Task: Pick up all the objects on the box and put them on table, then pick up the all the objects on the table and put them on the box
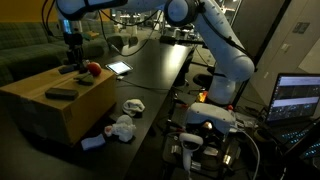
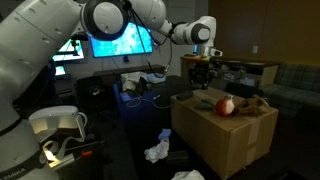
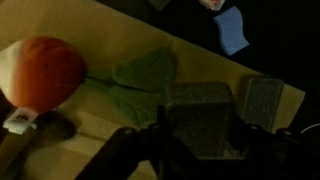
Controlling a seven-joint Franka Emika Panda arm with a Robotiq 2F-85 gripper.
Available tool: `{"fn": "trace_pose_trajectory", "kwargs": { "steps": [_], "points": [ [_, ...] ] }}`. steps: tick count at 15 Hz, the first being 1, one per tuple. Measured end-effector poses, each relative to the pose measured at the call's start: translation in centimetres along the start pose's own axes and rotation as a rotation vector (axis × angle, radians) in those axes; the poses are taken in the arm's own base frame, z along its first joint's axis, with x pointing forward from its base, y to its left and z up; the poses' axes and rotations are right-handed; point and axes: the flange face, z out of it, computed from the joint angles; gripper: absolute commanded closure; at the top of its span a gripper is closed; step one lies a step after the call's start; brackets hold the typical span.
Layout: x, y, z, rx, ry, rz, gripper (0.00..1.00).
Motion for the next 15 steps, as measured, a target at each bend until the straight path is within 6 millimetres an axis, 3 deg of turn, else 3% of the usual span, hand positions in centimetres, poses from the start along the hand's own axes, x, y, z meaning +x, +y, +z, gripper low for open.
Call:
{"fn": "trace_pose_trajectory", "kwargs": {
  "steps": [4,8,12,15],
  "points": [
    [-3.4,0.9,1.2,0.035,-0.072,0.026,0.68],
    [-6.7,0.7,5.0,0.056,-0.132,0.007,0.68],
    [-9.5,-1.0,10.0,0.058,-0.127,-0.059,0.68],
    [-11.6,-3.6,12.8,0.057,-0.088,-0.127,0.68]
  ]
}}
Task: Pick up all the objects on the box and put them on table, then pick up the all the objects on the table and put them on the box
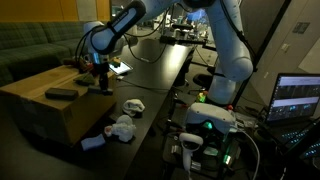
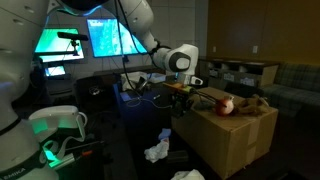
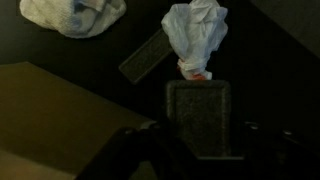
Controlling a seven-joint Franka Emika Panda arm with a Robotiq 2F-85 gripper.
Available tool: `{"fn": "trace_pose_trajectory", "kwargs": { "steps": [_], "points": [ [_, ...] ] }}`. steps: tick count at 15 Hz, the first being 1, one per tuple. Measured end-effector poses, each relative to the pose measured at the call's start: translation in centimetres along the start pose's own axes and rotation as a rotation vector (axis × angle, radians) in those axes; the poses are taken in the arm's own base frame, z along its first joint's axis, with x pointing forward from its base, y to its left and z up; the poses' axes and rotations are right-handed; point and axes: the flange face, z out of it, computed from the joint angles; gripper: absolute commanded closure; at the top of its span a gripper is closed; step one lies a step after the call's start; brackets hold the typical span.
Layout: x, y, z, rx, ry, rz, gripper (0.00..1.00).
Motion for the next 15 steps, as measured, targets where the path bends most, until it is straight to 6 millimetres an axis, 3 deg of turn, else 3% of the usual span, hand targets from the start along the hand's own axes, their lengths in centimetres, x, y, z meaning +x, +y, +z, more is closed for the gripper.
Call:
{"fn": "trace_pose_trajectory", "kwargs": {
  "steps": [5,9,15],
  "points": [
    [-3.7,-8.2,5.0,0.053,0.032,-0.103,0.68],
    [-7.2,-15.1,6.8,0.104,0.054,-0.161,0.68],
    [-7.4,-23.0,9.2,0.121,0.070,-0.225,0.68]
  ]
}}
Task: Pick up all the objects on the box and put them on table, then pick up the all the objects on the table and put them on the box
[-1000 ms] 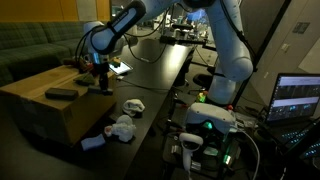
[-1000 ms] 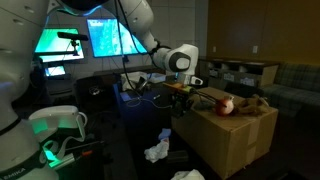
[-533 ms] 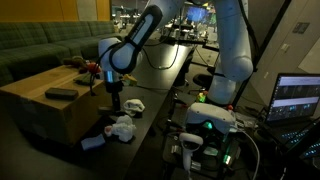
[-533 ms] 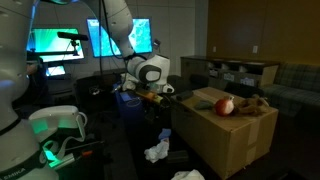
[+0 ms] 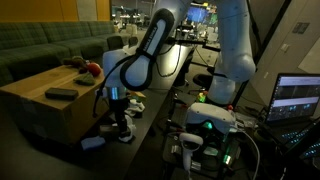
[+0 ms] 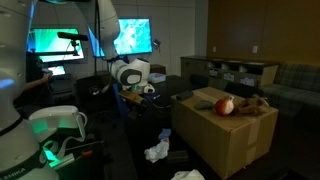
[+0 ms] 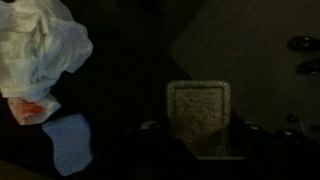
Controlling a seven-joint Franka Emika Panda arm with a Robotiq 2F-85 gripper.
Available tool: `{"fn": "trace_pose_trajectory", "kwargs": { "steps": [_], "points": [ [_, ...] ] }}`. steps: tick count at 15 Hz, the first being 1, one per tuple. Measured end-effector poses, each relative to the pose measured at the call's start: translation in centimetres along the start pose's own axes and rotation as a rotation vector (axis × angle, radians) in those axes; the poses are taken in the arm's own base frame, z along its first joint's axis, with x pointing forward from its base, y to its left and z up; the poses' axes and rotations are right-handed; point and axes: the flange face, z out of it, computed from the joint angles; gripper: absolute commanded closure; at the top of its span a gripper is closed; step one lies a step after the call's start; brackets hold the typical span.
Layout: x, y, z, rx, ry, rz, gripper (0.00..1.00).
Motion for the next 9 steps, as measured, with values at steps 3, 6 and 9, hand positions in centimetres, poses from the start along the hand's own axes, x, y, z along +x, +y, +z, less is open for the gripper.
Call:
{"fn": "trace_pose_trajectory", "kwargs": {
  "steps": [3,6,9],
  "points": [
    [1.2,-2.8,2.7,-0.018,-0.022,-0.029,0.68],
    [2.8,-4.3,5.6,-0.060,-0.044,-0.042,0.68],
    [4.5,-5.0,8.4,-0.094,-0.062,-0.043,0.68]
  ]
}}
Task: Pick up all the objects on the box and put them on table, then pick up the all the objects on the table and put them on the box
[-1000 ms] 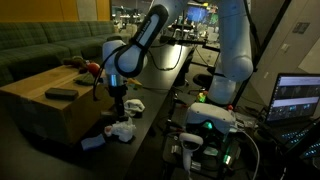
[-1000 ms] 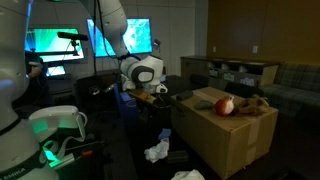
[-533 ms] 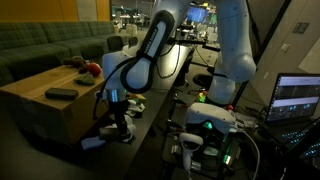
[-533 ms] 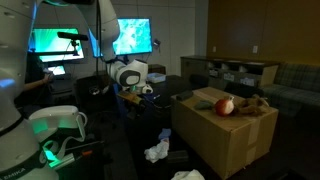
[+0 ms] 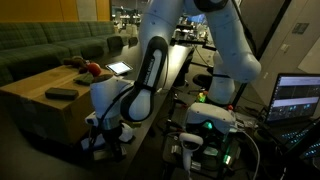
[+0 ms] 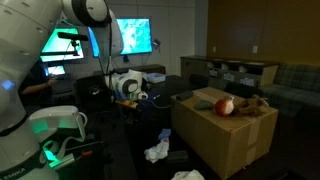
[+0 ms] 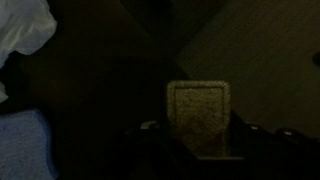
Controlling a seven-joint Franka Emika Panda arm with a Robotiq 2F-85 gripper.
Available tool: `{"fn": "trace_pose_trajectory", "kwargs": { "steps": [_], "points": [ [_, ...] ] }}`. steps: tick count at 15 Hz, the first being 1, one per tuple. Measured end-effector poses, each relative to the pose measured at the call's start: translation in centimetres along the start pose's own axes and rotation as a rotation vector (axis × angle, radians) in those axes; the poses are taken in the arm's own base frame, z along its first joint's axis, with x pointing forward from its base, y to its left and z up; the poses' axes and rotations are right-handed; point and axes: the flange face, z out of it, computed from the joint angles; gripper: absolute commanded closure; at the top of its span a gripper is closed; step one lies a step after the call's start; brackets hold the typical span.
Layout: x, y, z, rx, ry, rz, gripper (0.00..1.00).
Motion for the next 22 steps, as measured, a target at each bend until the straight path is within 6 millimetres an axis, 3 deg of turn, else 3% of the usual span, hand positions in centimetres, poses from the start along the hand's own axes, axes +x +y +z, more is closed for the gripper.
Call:
{"fn": "trace_pose_trajectory", "kwargs": {
  "steps": [5,10,11,12,13,16,22],
  "points": [
    [2.2,-0.8,3.0,-0.032,-0.014,-0.023,0.68],
    [3.5,-0.4,4.9,-0.066,-0.028,-0.022,0.68],
    [3.8,-0.1,5.1,-0.071,-0.028,-0.018,0.57],
    [4.0,0.1,5.2,-0.078,-0.027,-0.014,0.19],
    [4.2,0.3,5.4,-0.085,-0.027,-0.010,0.18],
    [4.7,0.9,5.3,-0.095,-0.028,0.005,0.01],
    [5.9,2.3,3.8,-0.113,0.011,0.042,0.00]
  ]
}}
